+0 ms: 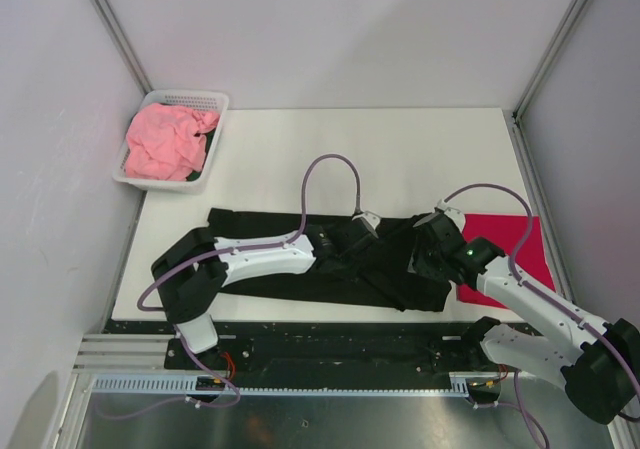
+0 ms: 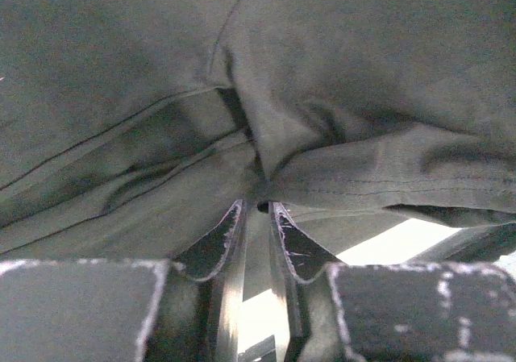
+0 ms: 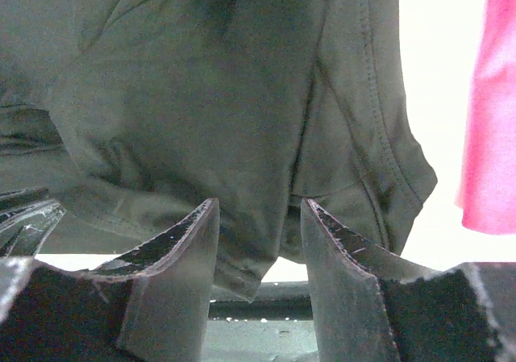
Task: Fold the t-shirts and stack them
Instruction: Fold the other side of the tshirt into a rectangle, then rotate the tshirt 80 degrees
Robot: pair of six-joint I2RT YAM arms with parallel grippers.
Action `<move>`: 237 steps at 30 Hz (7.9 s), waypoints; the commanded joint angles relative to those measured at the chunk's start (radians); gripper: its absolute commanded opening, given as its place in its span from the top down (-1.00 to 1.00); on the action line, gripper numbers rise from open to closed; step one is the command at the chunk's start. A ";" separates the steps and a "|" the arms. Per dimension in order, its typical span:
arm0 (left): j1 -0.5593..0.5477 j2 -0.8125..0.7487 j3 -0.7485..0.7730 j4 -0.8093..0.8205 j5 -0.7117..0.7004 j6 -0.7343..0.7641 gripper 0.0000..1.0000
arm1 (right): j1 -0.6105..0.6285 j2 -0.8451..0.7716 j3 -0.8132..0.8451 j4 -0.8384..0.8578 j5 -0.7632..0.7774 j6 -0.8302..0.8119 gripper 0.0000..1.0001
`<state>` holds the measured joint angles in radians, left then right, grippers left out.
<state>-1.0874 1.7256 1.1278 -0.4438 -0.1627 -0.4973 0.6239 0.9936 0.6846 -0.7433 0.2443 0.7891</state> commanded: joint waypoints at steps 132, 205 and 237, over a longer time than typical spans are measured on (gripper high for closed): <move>0.091 -0.076 -0.087 0.104 0.262 -0.070 0.59 | 0.129 -0.169 -0.182 -0.056 -0.042 0.292 1.00; 0.494 -0.325 -0.217 0.005 0.307 0.006 0.49 | -0.473 1.270 1.208 0.207 -0.113 -0.325 0.16; 0.294 -0.197 -0.371 0.000 0.247 -0.037 0.71 | -0.549 1.564 1.659 0.054 -0.129 -0.296 0.35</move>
<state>-0.7509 1.5005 0.7635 -0.4465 0.0963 -0.5240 0.0792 2.4958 2.2650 -0.7105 0.1261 0.4820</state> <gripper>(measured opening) 0.150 0.335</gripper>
